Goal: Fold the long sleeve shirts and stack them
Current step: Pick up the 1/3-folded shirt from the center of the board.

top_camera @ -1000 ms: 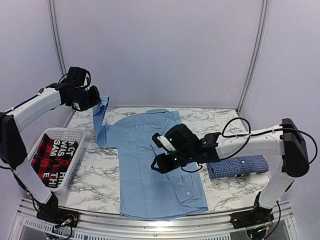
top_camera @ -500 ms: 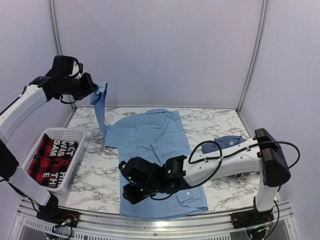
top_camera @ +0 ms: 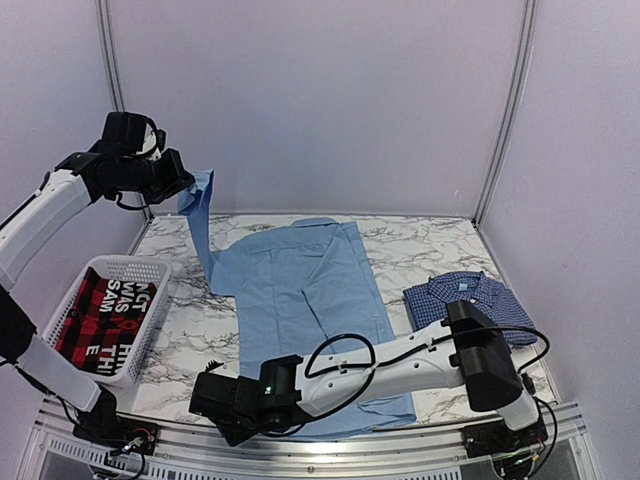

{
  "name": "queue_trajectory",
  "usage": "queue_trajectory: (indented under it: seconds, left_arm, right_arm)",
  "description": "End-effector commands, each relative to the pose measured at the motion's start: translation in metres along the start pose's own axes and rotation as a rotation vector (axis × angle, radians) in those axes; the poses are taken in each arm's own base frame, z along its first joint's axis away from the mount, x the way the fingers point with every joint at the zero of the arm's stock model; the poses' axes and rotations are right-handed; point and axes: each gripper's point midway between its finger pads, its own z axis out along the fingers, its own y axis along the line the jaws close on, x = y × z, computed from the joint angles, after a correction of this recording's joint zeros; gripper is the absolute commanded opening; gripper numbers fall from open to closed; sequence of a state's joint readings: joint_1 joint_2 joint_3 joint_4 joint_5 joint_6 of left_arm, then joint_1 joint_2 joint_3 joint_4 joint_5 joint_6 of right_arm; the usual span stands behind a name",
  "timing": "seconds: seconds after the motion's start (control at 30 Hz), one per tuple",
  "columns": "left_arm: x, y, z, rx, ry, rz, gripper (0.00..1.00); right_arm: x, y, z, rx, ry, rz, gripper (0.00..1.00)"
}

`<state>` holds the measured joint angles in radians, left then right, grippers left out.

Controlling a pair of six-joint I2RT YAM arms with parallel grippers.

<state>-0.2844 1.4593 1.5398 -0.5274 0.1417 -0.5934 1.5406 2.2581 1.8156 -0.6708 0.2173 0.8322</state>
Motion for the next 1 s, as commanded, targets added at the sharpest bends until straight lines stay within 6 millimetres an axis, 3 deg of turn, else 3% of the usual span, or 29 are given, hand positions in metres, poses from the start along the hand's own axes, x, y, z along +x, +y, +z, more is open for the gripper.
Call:
queue_trajectory:
  seconds: [0.0,0.2,0.43,0.7,0.97]
  left_arm:
    - [-0.004,-0.007,-0.017,0.021,-0.008,0.032,0.0]
    - [-0.004,-0.014,-0.02,0.049,-0.002,0.041,0.0]
    - [-0.004,-0.026,-0.025,0.106,0.015,0.049,0.0]
    - [-0.007,-0.062,-0.039,0.206,0.012,0.079,0.0]
    - [-0.002,-0.116,-0.038,0.298,0.02,0.104,0.0]
  right_arm:
    - [0.001,-0.014,-0.001,0.132,-0.007,0.018,0.33]
    - [0.003,-0.022,-0.002,0.173,-0.012,0.028,0.27]
    - [-0.001,-0.024,-0.013,0.166,-0.033,0.04,0.0]
    - [-0.016,-0.025,-0.048,0.086,-0.121,0.095,0.0]
    - [-0.003,-0.053,-0.077,0.031,-0.182,0.213,0.0]
